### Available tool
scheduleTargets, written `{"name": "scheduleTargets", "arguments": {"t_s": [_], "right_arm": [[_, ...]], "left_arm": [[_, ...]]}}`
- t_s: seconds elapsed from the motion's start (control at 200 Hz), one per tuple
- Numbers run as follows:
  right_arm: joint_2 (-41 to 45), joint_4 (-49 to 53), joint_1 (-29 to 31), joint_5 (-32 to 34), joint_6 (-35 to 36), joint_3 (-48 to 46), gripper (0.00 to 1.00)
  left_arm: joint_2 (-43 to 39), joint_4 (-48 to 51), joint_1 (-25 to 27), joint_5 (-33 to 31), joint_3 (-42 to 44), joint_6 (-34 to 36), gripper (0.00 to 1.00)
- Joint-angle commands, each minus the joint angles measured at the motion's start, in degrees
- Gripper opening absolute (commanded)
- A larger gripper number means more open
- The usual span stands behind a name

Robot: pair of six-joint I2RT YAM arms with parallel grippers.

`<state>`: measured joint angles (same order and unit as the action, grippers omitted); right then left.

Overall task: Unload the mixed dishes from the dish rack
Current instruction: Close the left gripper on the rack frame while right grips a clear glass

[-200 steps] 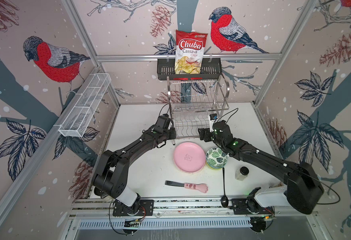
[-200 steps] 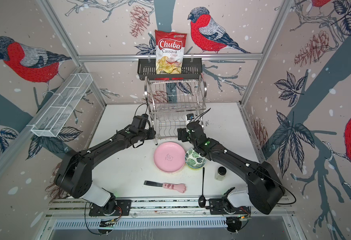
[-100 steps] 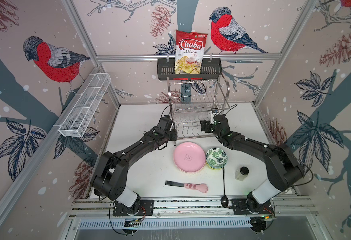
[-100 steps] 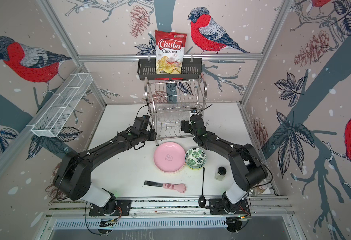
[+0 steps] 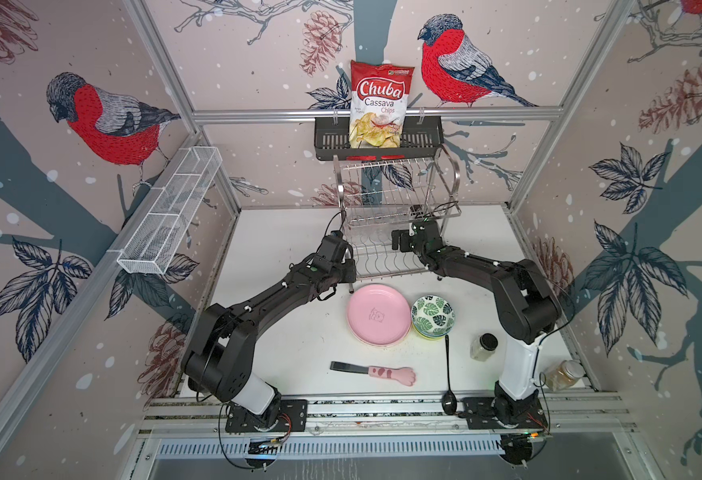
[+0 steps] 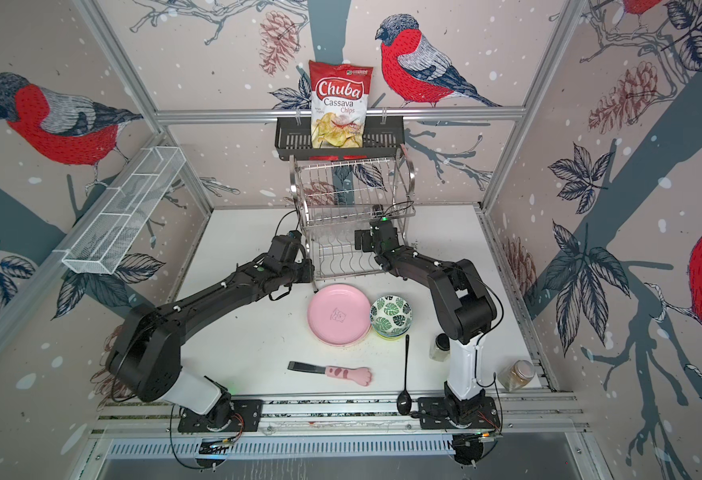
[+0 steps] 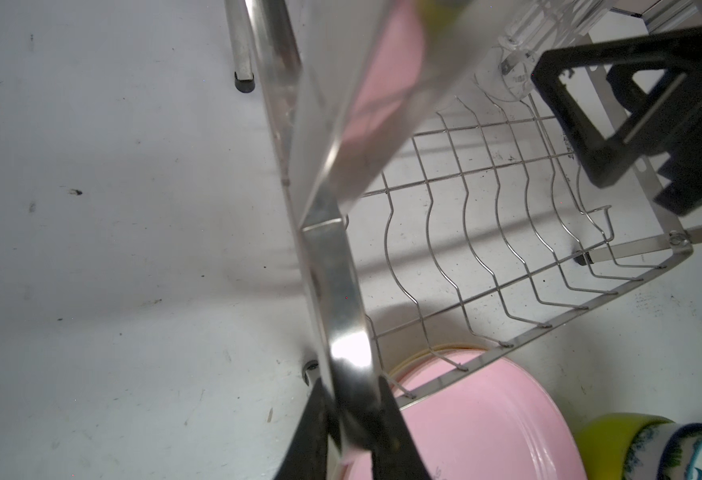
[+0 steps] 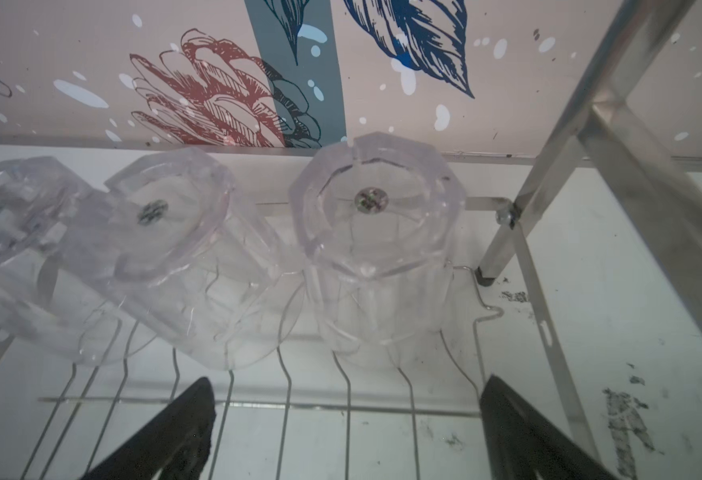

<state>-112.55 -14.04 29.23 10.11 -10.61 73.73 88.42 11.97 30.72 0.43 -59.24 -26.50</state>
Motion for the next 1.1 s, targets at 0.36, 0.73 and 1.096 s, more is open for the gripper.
{"name": "scheduleTargets", "arguments": {"t_s": [0.36,0.73,1.096], "right_arm": [[-8.4,4.6,-1.0,4.4,0.3,13.6,0.94],[-11.7,5.1,-2.1,4.1,0.3,17.1,0.96],[-13.9,5.0,-2.4,3.3,0.1,17.1,0.93]], "left_arm": [[-0.1,3.0,0.7,3.5,-0.3,1.6,0.12],[-0.6,4.7,0.7,2.6,-0.3,2.4,0.11],[0.5,6.0,0.7,2.7,-1.7,2.9,0.1]]}}
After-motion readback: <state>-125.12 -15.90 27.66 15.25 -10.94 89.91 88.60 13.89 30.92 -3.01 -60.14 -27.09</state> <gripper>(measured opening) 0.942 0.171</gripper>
